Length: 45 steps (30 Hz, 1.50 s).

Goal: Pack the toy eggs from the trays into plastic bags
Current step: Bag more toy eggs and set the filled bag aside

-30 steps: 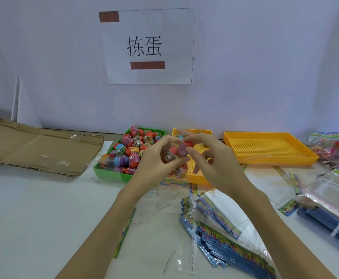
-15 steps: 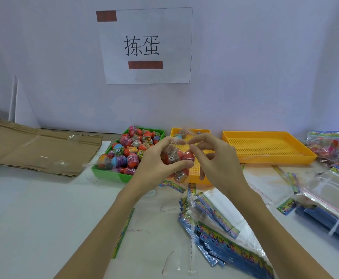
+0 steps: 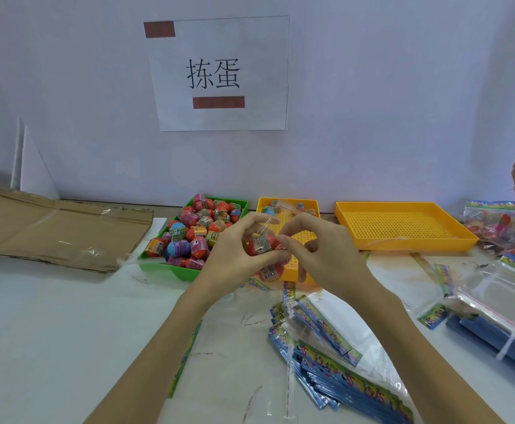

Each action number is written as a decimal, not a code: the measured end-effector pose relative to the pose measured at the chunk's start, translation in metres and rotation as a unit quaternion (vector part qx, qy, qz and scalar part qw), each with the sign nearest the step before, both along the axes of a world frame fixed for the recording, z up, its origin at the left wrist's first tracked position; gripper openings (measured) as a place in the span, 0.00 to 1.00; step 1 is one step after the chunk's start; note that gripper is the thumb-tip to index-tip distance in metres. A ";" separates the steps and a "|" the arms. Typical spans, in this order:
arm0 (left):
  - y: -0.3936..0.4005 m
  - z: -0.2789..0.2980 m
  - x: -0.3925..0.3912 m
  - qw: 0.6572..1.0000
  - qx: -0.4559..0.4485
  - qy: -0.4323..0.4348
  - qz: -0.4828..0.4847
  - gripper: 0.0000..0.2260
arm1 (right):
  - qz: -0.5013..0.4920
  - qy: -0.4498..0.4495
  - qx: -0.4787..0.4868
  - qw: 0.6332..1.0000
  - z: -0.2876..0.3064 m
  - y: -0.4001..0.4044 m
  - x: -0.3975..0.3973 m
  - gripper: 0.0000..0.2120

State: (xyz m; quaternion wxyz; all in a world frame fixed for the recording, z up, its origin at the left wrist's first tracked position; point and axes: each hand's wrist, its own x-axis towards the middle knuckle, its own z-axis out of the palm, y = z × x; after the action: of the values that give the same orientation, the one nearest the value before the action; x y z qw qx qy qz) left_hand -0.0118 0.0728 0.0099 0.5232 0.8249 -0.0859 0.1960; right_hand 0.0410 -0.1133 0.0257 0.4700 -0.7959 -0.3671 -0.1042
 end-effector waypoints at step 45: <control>0.003 0.003 0.004 0.963 -0.250 0.100 -0.011 0.11 | -0.109 0.272 0.139 0.946 0.003 -0.008 0.012 0.09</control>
State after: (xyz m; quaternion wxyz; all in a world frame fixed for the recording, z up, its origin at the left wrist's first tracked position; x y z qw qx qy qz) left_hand -0.0075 0.0754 0.0130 0.7211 0.6820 0.0096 0.1215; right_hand 0.0529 -0.1209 0.0282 0.6438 -0.7558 -0.1185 0.0155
